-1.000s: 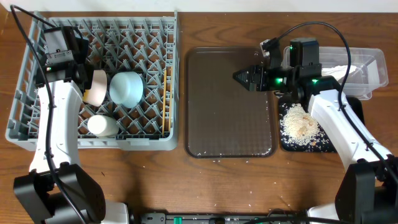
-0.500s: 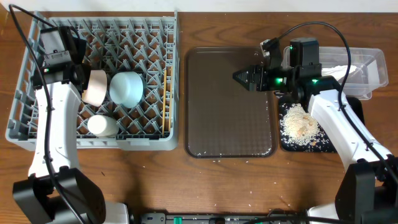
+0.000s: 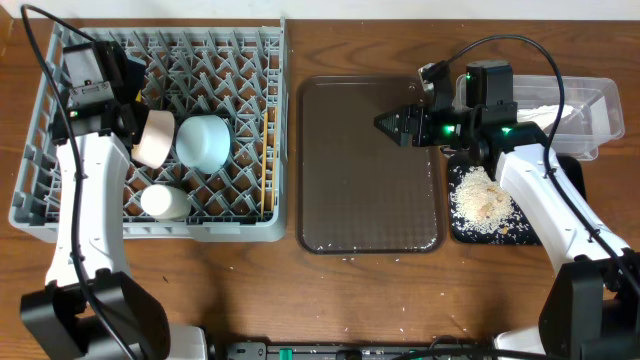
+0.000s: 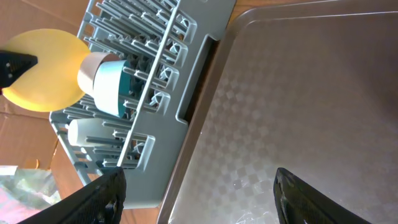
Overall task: Sort waste into correct bins and load items into the dishwasher
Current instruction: 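Press the plate down between the rack tines and open the left gripper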
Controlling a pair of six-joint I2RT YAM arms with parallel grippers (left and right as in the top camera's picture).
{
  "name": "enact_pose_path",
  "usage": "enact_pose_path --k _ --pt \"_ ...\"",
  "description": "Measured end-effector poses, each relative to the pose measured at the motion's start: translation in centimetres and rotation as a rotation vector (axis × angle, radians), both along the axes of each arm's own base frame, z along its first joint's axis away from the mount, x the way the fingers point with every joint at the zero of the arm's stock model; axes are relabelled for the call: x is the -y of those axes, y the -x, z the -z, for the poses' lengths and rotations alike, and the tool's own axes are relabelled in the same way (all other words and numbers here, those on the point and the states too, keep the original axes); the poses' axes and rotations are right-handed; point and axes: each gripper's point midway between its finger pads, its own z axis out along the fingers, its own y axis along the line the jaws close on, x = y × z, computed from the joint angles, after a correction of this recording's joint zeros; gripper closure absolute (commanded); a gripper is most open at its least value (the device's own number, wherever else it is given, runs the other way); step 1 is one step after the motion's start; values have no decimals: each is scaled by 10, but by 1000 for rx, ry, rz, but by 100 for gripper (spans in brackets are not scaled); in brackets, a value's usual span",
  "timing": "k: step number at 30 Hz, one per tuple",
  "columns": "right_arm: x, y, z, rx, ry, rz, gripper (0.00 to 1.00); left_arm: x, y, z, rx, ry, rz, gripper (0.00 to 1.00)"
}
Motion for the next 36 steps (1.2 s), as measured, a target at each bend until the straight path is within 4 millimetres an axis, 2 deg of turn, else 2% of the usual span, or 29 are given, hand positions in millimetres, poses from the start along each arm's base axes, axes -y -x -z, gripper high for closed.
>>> enact_pose_path --k 3,13,18,23,28,32,36 --pt "0 0 0 -1 1 0 27 -2 -2 8 -17 -3 -4 93" --pt "2 0 2 -6 11 9 26 -4 1 -2 -8 -42 -20 92" --pt "3 -1 3 -4 18 16 27 0 12 -22 15 -62 -22 93" --pt "4 -2 4 -3 25 23 27 9 19 -53 88 -86 -10 93" --pt "5 -3 4 -3 31 28 27 13 23 -69 129 -98 -7 92" --pt "6 -2 6 -10 35 30 27 4 20 -63 124 -98 -27 93" --pt "6 1 8 -28 38 30 27 -5 13 -40 71 -92 -43 93"
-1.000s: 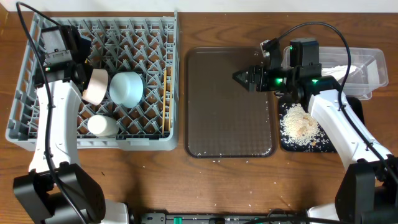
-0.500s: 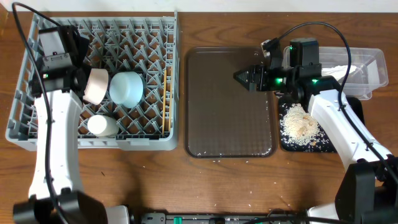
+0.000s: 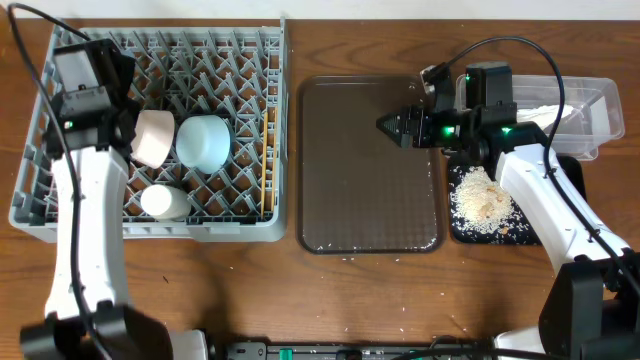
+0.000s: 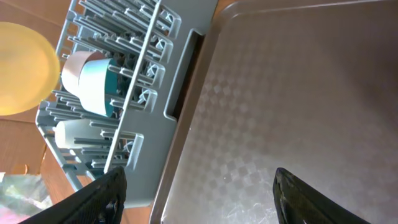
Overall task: Sort waste into correct bins and load items into the dishwasher
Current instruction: 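Press the plate down between the rack tines and open the left gripper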
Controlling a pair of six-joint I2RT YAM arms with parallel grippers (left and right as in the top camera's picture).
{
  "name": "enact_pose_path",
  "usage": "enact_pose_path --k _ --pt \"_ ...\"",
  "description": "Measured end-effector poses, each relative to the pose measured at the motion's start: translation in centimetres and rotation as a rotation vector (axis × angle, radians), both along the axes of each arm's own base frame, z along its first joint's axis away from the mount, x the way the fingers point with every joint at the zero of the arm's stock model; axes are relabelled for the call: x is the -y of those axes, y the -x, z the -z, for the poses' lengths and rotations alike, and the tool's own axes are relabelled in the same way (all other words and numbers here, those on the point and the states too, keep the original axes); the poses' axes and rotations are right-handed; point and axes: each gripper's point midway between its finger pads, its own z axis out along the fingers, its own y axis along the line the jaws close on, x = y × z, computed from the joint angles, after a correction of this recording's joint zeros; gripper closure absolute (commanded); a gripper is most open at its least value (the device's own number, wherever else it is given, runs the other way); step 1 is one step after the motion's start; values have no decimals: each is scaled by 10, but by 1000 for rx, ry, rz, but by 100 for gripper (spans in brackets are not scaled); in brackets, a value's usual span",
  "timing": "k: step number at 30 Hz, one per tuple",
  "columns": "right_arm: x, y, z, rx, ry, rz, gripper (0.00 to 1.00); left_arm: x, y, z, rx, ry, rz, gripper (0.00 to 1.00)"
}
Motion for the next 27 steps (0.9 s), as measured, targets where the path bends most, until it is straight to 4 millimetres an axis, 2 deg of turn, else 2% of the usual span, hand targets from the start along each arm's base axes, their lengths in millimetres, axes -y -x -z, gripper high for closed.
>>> enact_pose_path --k 6,12,16,23,25,27 --pt "1 4 4 -27 5 0 27 -4 -11 27 -52 9 -5 93" --pt "1 4 4 -27 5 0 26 1 -15 32 -60 16 8 92" --pt "3 3 6 -26 20 13 26 1 -12 22 -51 -20 -4 92" --pt "5 1 7 -24 33 25 26 -8 3 -21 50 -63 -38 93" --pt "6 1 7 -23 36 27 26 -16 5 -22 57 -56 -53 93" --pt "6 1 8 -23 38 29 26 -26 5 -13 41 -32 -62 93"
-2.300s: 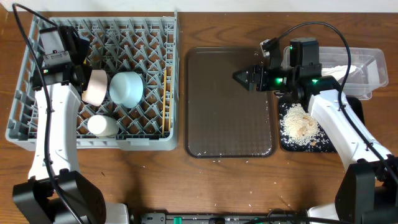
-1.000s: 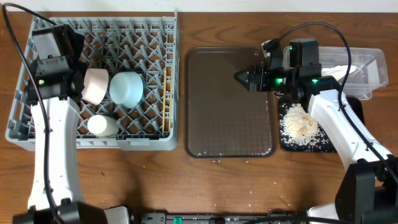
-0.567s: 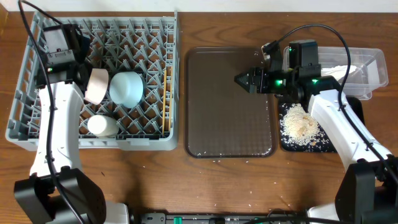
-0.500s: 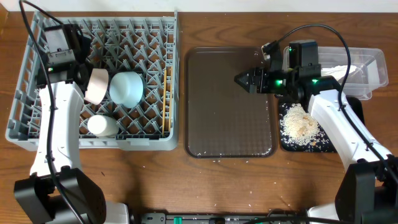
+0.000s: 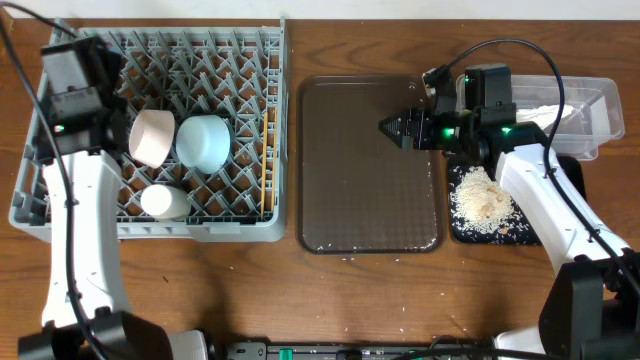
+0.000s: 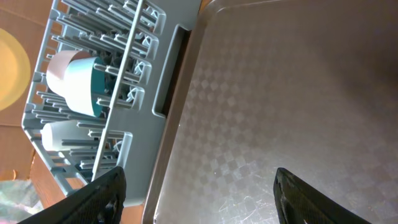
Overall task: Sort waste into correct bins and load items into the dishwasher
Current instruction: 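Press the plate down between the rack tines and open the left gripper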
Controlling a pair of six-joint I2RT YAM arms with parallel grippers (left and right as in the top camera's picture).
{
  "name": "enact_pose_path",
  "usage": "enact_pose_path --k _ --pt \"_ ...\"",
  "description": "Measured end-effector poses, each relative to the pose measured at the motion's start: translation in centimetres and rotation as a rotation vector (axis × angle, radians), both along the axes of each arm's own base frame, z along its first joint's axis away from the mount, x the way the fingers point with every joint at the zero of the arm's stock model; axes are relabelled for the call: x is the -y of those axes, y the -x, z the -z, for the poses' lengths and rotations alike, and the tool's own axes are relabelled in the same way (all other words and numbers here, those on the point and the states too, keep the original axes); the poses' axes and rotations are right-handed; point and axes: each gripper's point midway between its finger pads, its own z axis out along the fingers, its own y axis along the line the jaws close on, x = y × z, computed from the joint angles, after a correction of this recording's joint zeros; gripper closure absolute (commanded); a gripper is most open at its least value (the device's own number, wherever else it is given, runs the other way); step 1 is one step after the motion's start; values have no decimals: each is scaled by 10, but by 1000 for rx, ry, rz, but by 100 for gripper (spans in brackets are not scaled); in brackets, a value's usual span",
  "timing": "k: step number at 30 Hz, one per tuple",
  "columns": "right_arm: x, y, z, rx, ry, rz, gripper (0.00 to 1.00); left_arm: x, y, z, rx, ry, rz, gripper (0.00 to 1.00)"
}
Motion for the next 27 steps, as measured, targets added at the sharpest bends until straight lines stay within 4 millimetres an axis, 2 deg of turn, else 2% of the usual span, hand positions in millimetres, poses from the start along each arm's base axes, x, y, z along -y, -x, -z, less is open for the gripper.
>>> enact_pose_path --k 3,7,10,11,13,15,17,20,24,27 --pt "0 0 0 -3 1 0 26 -11 -3 27 -52 47 -8 92" --pt "0 2 2 -12 3 0 26 -11 -12 64 -123 99 6 92" --pt "1 3 2 -17 4 0 26 -11 -16 78 -145 118 7 85" --pt "1 3 3 -20 4 1 26 -11 -16 80 -148 120 7 76" --pt "1 4 3 -23 5 0 26 -10 -17 80 -144 127 7 57" --pt "1 4 3 -24 5 0 26 -9 -18 81 -142 131 15 46" --pt "1 4 3 -25 5 1 25 -6 -20 81 -141 136 25 27" --pt "1 4 4 -26 5 0 25 1 -21 78 -133 138 37 18" --pt "1 4 4 -26 5 1 25 20 -24 50 -74 106 64 15" --pt "1 4 4 -26 5 1 25 43 -23 19 -3 88 105 15"
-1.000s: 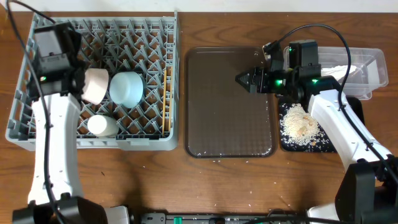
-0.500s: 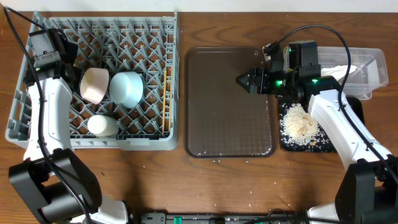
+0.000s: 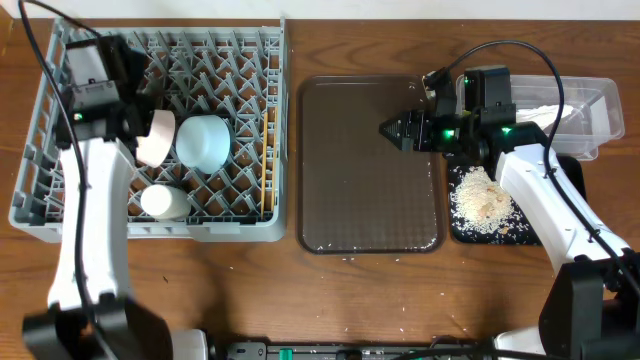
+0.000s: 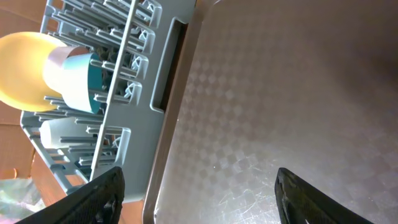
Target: Sort waste into correct bins and load items into the dishwasher
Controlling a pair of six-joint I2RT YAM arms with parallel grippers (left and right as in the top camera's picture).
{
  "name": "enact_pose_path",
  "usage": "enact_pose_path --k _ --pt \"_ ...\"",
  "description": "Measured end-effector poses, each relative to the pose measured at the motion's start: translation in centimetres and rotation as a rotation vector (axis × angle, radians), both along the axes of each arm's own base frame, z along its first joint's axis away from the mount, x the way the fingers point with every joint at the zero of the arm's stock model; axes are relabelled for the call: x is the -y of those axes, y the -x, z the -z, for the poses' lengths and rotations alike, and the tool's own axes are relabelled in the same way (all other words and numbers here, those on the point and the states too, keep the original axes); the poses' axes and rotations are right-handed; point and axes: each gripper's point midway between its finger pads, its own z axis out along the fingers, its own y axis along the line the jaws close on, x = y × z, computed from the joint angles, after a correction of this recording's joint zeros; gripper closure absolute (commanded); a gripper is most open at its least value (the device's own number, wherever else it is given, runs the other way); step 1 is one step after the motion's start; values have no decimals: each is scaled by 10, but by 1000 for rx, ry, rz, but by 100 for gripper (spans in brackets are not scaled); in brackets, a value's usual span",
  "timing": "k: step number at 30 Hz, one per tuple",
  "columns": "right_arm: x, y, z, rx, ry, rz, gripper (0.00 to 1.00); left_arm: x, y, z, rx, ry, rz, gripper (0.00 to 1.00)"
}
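Observation:
The grey dish rack (image 3: 150, 228) at the left holds a pale yellow bowl (image 3: 158, 138) on its side, a light blue cup (image 3: 205, 142) and a white cup (image 3: 163, 202). My left gripper (image 3: 130, 124) sits against the bowl's left side; the overhead view does not show how its jaws stand. My right gripper (image 3: 392, 128) hovers over the upper right of the bare brown tray (image 3: 370, 190). In the right wrist view the gripper (image 4: 199, 183) is open wide with only the tray (image 4: 280, 93) between its fingers. The yellow bowl (image 4: 22, 74) shows behind the blue cup (image 4: 71, 81).
A black tray (image 3: 525, 232) with a heap of pale food scraps (image 3: 482, 196) lies at the right, under my right arm. A clear plastic container (image 3: 590, 110) stands behind it. Crumbs dot the wooden table in front of the brown tray.
My left arm has shifted right and forward over the rack, and its gripper is now close against the yellow bowl. The right gripper stays open in nearly the same place.
At first my left gripper was at the yellow bowl in the rack, a fingertip on its rim. Then the arm stood further left and back, with the bowl lying beside the blue cup. Now it is back at the bowl. My right gripper stayed open over the tray.

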Motion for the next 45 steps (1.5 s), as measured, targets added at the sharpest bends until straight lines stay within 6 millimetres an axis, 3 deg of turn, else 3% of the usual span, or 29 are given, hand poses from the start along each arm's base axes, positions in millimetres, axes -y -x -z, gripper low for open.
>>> enact_pose_path --k 4,9,17,21,25,29,32,33,36,37,38,42,45 --pt "0 0 0 0 0 0 25 31 10 -26 43 -3 56 15" --pt "0 0 0 0 1 0 25 60 16 -38 66 13 103 15" --pt "0 -5 -3 29 0 4 29 65 30 -69 202 79 28 15" --pt "-2 -15 -12 87 -10 5 34 72 47 -90 284 153 13 15" --pt "-5 -25 -23 160 -23 0 30 83 73 -113 359 240 28 15" --pt "-5 -31 -38 231 -30 5 22 91 111 -153 504 302 44 14" --pt "4 -36 -73 347 -17 46 11 95 148 -186 636 327 69 13" --pt "8 -35 -86 382 -11 66 1 97 161 -196 678 335 79 14" --pt "27 -27 -139 535 28 139 1 101 200 -216 775 355 103 13" --pt "33 -20 -159 591 43 164 1 102 213 -220 801 359 109 4" --pt "39 -10 -178 645 59 182 1 103 222 -222 816 364 113 4" --pt "61 32 -238 811 109 257 1 104 240 -224 842 377 116 4" --pt "72 57 -261 868 129 294 1 105 239 -220 826 380 114 4"
